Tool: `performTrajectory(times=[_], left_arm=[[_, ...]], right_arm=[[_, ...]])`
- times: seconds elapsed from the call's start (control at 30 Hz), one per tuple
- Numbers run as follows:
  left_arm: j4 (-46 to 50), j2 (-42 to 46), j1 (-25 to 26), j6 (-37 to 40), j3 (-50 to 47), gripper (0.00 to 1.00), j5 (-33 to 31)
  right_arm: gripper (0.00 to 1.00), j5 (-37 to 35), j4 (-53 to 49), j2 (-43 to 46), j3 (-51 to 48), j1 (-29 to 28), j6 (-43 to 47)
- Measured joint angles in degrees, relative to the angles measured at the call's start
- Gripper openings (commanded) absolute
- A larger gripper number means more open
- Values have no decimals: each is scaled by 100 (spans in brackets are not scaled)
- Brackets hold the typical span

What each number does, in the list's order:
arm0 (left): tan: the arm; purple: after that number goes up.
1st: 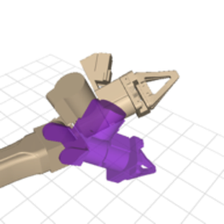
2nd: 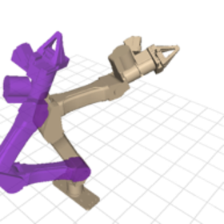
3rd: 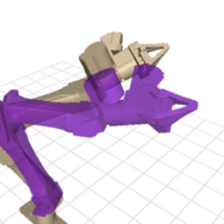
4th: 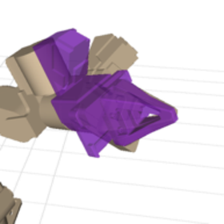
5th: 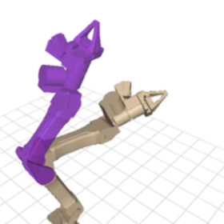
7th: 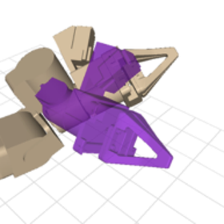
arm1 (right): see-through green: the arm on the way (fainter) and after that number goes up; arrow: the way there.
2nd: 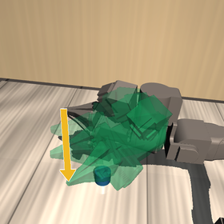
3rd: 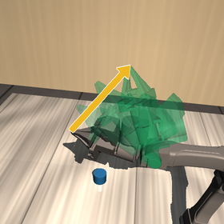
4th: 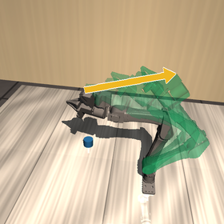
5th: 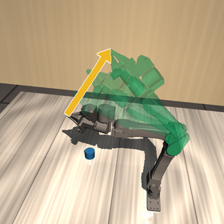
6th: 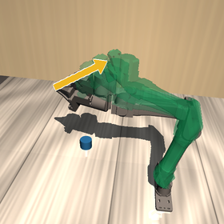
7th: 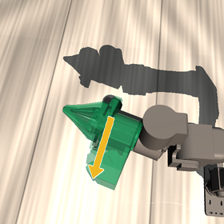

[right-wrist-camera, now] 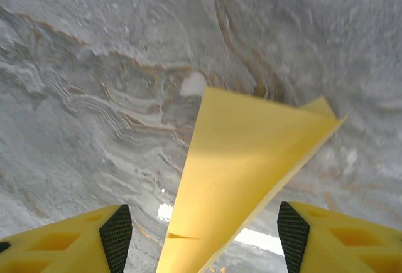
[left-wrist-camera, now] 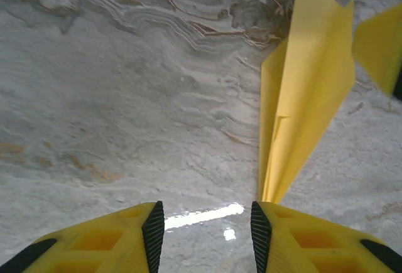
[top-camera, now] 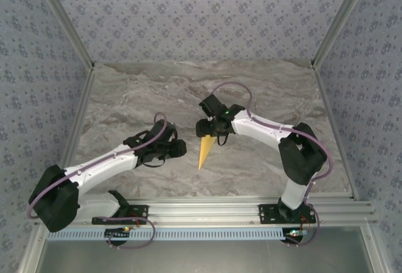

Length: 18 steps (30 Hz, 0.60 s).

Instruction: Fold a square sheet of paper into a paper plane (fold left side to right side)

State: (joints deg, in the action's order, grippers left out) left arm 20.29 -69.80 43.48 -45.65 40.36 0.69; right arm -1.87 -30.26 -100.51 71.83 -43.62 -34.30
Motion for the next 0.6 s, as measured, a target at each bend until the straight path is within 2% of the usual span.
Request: performTrajectory(times=[0.17, 0.37, 0.5, 0.53, 0.6], left_arm=[[236, 85, 0, 83, -2, 44, -205], [319, 367, 0, 83, -81, 45, -361], [433, 455, 0, 83, -120, 45, -459], [457, 468, 0, 83, -120, 45, -474], [503, 498, 0, 83, -120, 45, -511]], right_arm=[[58, -249, -90, -122, -72, -188, -586], [31, -308, -96, -247, -251, -304, -1029], [4, -302, -127, -247, -280, -310, -1182], [0, -291, -127, -240, -280, -310, -1213], [0, -260, -105, -195, -291, -326, -1169]])
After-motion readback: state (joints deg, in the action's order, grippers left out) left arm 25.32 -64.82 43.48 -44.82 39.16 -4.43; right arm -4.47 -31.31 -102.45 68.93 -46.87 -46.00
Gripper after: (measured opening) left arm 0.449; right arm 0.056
